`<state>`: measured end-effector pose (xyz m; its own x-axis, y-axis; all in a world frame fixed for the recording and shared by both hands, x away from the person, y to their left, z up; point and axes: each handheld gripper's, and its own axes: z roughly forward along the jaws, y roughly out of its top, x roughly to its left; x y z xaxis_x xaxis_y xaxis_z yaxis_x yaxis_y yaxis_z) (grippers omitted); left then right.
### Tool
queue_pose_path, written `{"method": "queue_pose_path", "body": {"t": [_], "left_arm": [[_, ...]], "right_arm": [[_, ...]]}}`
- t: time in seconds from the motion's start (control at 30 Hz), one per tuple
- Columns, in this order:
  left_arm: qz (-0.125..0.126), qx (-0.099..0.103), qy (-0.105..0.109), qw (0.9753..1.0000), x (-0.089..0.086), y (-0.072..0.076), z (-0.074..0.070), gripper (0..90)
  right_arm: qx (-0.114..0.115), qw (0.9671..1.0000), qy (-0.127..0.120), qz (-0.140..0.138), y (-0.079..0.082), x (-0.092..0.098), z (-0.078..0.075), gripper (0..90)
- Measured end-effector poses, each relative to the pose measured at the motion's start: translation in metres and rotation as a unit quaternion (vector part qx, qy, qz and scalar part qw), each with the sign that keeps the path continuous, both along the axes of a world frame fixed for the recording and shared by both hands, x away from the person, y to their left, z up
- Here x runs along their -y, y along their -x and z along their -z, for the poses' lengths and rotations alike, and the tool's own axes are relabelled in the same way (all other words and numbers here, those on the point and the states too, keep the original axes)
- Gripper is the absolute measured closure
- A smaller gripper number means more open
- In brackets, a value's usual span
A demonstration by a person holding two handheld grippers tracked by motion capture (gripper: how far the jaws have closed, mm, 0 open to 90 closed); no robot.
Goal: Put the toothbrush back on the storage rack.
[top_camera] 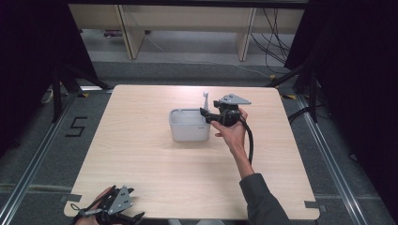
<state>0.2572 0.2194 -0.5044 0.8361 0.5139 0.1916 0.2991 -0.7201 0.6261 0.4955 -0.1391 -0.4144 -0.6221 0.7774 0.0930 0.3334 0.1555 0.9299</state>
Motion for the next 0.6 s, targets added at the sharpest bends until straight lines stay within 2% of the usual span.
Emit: {"method": "queue_pose_path", "body": {"t": [0.03,0.07,0.13,0.2,0.33,0.4,0.43,0.47,0.53,0.6], "left_arm": [[0.002,-0.004,0.006,1.0000,0.000,0.001,0.000,15.8],[-0.001,0.000,0.000,1.0000,0.000,0.000,0.000,15.8],[0.000,-0.009,0.005,0.9999,0.000,0.001,0.000,15.8],[0.001,0.000,0.000,1.0000,0.000,0.000,0.000,15.8],[0.001,-0.007,0.004,1.0000,0.000,0.001,0.000,15.8],[-0.004,-0.003,0.002,1.0000,0.000,0.001,0.001,15.8],[0.000,-0.002,0.002,1.0000,0.000,0.000,0.000,15.8],[0.001,-0.007,0.002,1.0000,0.000,0.001,0.000,15.8],[0.001,-0.003,0.002,1.0000,0.000,0.000,0.000,15.8],[-0.002,-0.001,0.001,1.0000,0.000,0.000,0.000,15.8]], "right_arm": [[-0.001,1.0000,-0.001,0.004,0.004,0.002,-0.001,31.9],[0.006,1.0000,0.001,-0.002,0.004,0.003,-0.002,31.4],[-0.003,1.0000,0.001,0.000,0.007,0.005,-0.003,30.3],[0.000,1.0000,0.005,-0.002,0.010,0.007,-0.004,29.5],[-0.002,1.0000,0.004,-0.003,0.013,0.008,-0.004,28.5],[0.002,1.0000,0.001,-0.002,0.016,0.009,-0.004,28.2],[0.012,0.9999,0.011,-0.004,0.018,0.010,-0.005,27.7],[0.006,1.0000,0.005,-0.005,0.019,0.010,-0.005,27.7],[-0.002,1.0000,0.005,-0.004,0.024,0.011,-0.005,27.5],[0.006,0.9999,0.007,-0.007,0.024,0.011,-0.004,27.2]]}}
